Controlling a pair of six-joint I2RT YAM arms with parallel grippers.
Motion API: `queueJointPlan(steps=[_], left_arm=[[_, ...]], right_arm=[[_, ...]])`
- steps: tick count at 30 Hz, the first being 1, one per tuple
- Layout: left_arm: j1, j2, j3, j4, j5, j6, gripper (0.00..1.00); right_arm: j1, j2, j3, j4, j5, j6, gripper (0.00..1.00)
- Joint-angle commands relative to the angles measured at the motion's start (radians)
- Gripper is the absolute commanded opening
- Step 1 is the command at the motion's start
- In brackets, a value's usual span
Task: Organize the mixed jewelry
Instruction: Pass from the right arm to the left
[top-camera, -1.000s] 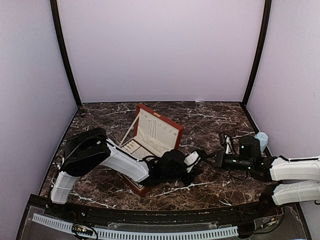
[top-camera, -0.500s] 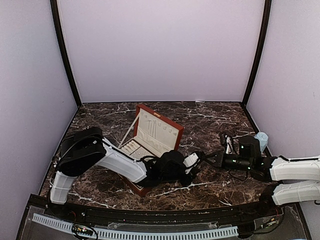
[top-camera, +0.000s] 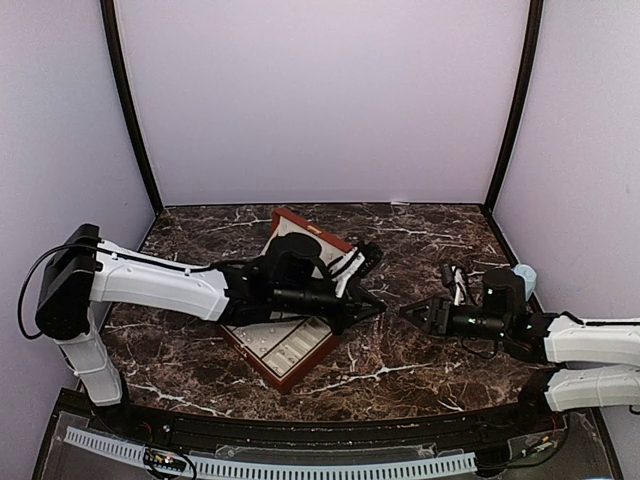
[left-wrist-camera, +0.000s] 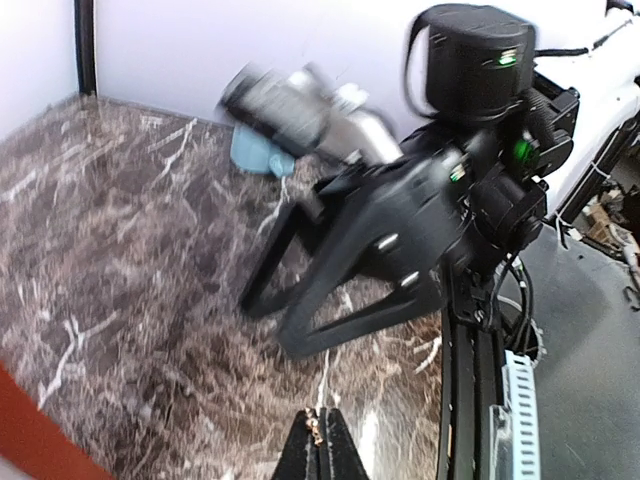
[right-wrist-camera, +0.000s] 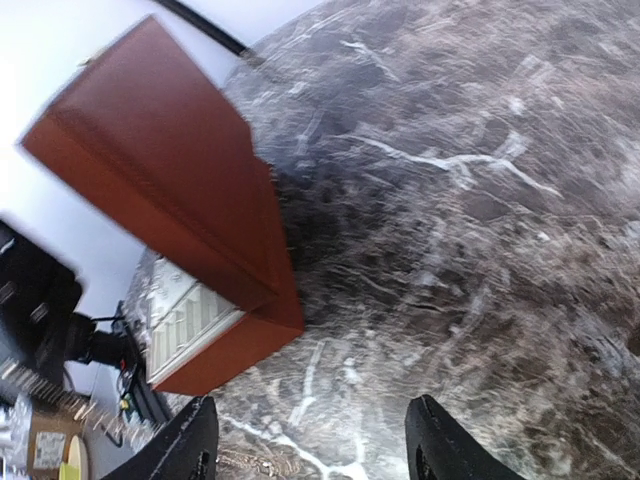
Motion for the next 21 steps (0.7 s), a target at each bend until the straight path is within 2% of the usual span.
queueJointPlan(steps=[1,7,9,13,21], left_arm=[[0.064,-0.062,0.034,-0.243,0.219,-0.062,0.0],[0.1,-0.111,0.165,-0.531,0.302,-0.008,0.0],[0.109,-0.109,0.21,-0.605,0.314,-0.006,0.0],[0.119,-0.099,0.289,-0.711,0.327,-0.034,0.0],[0.135,-0.086,0.382,-0.82,0.37,-0.068,0.0]], right_arm=[[0.006,-0.074,-0.018,0.13,-0.135,-0.046,0.68],[0.059,-0.121,-0.014,0.176,-0.195,-0.052,0.69],[0.111,-0.128,0.001,0.169,-0.14,-0.076,0.67],[0.232,-0.139,0.025,0.135,0.064,-0.148,0.61],[0.356,-0.093,0.046,0.162,0.233,-0.21,0.53]])
